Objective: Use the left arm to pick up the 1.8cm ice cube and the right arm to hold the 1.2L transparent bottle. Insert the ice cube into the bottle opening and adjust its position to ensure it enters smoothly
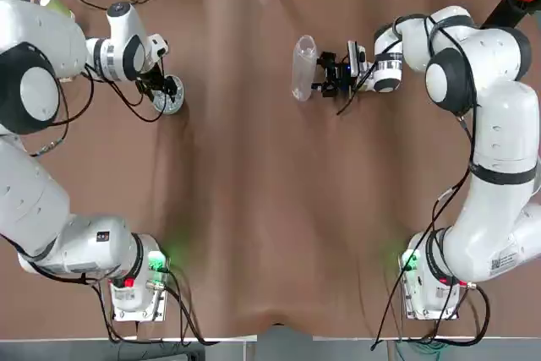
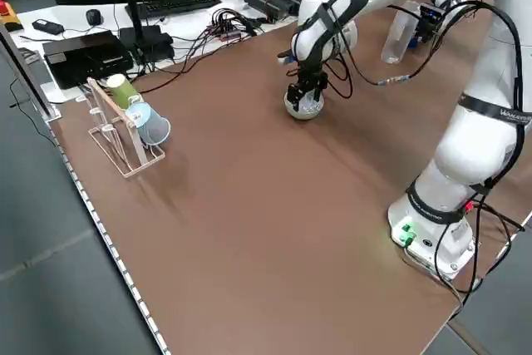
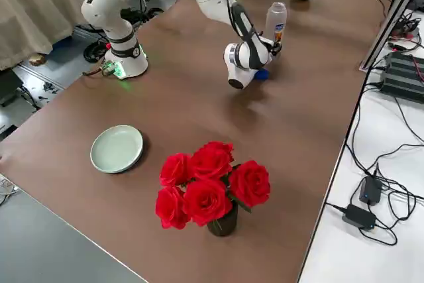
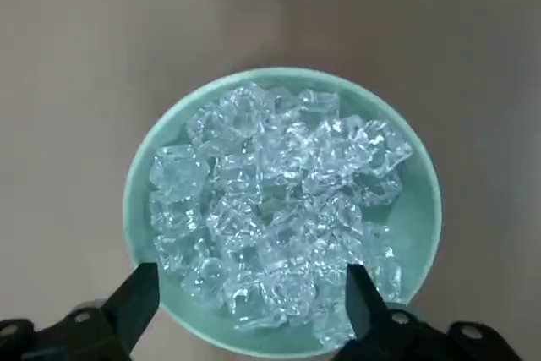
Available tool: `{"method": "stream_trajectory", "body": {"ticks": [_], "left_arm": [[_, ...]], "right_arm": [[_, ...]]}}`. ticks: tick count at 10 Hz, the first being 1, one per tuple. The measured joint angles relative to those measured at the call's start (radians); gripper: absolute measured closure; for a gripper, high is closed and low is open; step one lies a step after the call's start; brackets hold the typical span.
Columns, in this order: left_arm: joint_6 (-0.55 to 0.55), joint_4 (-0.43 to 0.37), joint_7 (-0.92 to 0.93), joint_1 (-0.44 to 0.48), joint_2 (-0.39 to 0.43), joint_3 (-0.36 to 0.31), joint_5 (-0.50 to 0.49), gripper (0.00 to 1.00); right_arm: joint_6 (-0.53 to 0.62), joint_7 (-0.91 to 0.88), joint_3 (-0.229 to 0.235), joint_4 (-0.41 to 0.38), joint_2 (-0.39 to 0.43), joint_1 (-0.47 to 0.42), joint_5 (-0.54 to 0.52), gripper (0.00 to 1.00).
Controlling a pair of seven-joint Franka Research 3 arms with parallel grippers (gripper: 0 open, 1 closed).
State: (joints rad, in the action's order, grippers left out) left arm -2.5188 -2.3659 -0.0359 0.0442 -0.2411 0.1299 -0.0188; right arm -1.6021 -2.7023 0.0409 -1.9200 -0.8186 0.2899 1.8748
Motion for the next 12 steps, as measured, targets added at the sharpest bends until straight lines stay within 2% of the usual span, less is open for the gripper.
{"method": "stream_trajectory", "body": {"ticks": [11,12], "left_arm": [[-0.032,0.011,-0.002,-0.012,-0.027,0.002,-0.002,0.02],[-0.032,0.011,-0.002,-0.012,-0.027,0.002,-0.002,0.04]], "right_arm": [[-0.005,-0.008,0.0,0.016,-0.004,0.026,0.014,0.0],[-0.005,-0.008,0.0,0.018,-0.005,0.026,0.014,0.0]]}}
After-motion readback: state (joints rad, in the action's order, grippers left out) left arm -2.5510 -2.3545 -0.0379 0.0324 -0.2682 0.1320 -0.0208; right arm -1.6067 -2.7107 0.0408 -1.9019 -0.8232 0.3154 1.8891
